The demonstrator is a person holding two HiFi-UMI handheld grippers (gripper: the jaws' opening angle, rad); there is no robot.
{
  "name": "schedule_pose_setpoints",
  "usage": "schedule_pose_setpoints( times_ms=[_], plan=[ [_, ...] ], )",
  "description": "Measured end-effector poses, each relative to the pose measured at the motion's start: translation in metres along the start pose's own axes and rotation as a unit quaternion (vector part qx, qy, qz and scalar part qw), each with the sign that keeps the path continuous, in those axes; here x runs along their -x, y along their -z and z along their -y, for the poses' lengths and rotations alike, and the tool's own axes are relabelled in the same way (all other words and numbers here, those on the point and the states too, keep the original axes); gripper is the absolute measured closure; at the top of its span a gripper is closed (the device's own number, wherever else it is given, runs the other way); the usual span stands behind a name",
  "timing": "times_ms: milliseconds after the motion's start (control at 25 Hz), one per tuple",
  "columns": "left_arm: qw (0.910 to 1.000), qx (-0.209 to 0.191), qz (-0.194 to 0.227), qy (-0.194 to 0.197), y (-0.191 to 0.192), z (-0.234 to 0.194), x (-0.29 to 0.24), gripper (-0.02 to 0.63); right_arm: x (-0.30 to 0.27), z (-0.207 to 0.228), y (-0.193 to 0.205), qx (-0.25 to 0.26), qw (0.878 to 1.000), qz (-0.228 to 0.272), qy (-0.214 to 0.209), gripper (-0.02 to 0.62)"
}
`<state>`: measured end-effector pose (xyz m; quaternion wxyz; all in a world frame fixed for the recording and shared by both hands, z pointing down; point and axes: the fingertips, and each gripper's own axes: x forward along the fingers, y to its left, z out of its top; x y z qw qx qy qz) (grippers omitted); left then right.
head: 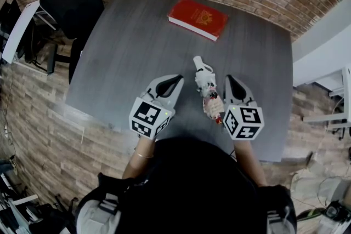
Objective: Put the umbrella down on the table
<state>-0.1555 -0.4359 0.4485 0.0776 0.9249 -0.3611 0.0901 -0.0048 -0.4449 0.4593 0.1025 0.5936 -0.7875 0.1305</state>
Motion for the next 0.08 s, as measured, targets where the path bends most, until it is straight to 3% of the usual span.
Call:
schedule_pose_setpoints(
  times_ms=[80],
  plan=[
    [1.0000,0.000,-0.001,0.000,0.0020,-0.0008,0.0002,0.604,-0.0006,-0.0014,-0.0007,0.000,1.000,0.000,-0.002,0.597]
  ],
)
